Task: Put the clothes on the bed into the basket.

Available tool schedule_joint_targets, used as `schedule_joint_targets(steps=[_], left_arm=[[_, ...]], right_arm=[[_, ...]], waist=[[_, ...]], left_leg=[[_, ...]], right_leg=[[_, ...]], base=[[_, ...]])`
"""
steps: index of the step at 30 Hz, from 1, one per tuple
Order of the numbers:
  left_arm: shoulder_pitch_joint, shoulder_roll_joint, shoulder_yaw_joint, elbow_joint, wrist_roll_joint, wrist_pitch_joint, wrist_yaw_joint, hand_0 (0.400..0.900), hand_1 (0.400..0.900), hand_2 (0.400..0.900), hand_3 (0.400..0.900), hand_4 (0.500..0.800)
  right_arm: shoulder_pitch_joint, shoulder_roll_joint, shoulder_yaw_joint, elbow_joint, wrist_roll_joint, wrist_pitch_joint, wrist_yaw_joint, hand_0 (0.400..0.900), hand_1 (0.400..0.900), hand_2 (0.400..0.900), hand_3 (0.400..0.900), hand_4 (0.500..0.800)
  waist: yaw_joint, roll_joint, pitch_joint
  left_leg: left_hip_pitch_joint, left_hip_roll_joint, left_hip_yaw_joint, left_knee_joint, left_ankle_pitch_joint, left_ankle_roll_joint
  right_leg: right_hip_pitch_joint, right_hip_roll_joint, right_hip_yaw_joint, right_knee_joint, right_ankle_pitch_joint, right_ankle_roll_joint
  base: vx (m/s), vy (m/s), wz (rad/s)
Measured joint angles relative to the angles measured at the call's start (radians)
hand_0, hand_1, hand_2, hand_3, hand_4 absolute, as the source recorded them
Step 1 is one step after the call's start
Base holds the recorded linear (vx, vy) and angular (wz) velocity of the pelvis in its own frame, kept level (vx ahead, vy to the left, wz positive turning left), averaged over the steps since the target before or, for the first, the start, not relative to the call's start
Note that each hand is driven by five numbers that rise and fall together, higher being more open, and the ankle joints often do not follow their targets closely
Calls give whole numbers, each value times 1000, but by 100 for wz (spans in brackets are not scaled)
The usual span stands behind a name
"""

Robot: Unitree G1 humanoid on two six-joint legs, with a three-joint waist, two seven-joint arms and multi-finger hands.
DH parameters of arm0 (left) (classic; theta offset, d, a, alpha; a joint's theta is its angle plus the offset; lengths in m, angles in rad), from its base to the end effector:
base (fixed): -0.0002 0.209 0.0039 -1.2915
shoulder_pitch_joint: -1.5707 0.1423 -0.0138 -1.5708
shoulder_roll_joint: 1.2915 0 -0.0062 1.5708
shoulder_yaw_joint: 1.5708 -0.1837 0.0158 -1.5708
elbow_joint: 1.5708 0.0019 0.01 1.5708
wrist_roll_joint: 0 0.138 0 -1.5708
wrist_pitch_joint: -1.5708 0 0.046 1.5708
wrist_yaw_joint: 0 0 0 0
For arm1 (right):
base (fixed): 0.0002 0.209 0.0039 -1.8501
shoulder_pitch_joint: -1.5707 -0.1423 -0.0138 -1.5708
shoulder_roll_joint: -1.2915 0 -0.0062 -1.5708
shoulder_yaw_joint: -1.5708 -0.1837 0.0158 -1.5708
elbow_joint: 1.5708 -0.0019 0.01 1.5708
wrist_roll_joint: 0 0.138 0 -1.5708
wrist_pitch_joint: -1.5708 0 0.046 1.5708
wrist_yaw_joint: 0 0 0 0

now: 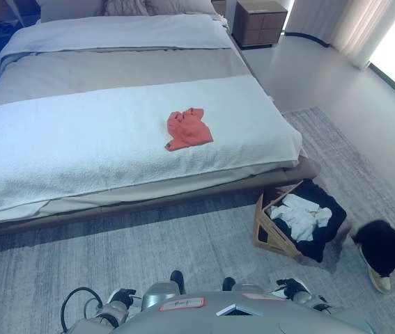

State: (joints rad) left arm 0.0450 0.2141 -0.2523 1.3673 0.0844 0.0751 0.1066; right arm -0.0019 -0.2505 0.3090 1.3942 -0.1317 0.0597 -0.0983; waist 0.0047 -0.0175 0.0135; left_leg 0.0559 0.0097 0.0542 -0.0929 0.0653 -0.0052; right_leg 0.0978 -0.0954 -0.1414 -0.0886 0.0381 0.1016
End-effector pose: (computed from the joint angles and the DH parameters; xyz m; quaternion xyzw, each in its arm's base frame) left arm 0.0259 0.2173 -0.1248 0.2255 0.6649 -0.0113 0.7120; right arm 0.0392 -0.2291 -0.1211 -0.2756 0.6481 0.0381 0.7089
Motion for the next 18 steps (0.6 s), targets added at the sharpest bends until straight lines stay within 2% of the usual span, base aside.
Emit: schedule_joint_targets(steps=[18], left_arm=[[2, 0, 4, 0, -1, 0, -6, 900, 900, 900, 900, 800]], right_arm=[[9, 0, 0, 1, 0, 1, 3, 900, 900, 900, 900, 800]], waist=[[0, 0, 0]], left_leg=[[3, 0, 2, 0, 0, 0]], right_leg=[[2, 0, 2, 0, 0, 0]], base=[[0, 0, 0]])
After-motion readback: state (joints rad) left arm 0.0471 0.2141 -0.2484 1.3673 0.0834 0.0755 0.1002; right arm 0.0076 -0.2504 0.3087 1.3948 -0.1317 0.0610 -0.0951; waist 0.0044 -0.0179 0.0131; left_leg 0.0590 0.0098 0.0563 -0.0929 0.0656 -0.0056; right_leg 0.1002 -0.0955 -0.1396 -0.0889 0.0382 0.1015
